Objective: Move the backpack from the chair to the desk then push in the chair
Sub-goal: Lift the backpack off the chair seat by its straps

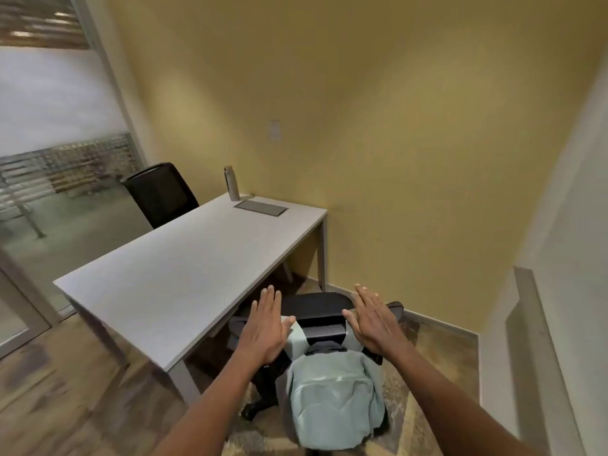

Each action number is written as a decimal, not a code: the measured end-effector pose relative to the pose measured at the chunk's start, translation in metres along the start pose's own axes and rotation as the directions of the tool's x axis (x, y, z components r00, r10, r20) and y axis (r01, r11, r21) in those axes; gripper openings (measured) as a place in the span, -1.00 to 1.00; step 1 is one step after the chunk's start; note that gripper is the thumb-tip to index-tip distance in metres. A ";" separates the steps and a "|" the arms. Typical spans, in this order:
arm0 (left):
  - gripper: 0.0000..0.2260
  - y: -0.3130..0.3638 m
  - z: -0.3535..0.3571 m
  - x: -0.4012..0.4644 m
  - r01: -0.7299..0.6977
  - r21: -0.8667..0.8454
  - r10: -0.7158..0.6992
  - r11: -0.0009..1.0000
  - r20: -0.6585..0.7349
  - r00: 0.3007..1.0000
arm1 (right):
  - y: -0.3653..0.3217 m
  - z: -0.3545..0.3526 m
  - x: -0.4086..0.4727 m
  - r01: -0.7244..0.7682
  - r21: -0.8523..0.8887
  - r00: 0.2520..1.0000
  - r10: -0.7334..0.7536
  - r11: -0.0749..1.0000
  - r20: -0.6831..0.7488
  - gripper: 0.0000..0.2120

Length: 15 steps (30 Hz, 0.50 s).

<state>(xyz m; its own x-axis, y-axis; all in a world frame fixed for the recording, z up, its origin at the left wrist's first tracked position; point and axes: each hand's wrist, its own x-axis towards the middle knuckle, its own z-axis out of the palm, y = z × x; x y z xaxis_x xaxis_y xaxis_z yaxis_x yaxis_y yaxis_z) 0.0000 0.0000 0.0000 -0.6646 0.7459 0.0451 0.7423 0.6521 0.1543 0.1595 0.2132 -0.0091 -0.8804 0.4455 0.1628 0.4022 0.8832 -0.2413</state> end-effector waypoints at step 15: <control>-0.39 0.007 0.026 -0.003 0.154 0.047 -0.156 0.987 0.044 0.987 | 0.010 0.023 0.003 0.058 -0.075 0.990 -0.067 0.995 -0.120 -0.49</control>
<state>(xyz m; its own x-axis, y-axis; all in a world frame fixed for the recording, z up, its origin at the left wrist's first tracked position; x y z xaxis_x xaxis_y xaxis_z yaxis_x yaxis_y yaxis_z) 0.0091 0.0061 -0.0246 -0.7679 0.6401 -0.0228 0.6342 0.7648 0.1129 0.1549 0.2196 -0.0329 -0.8687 0.3998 0.2924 0.3683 0.9161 -0.1586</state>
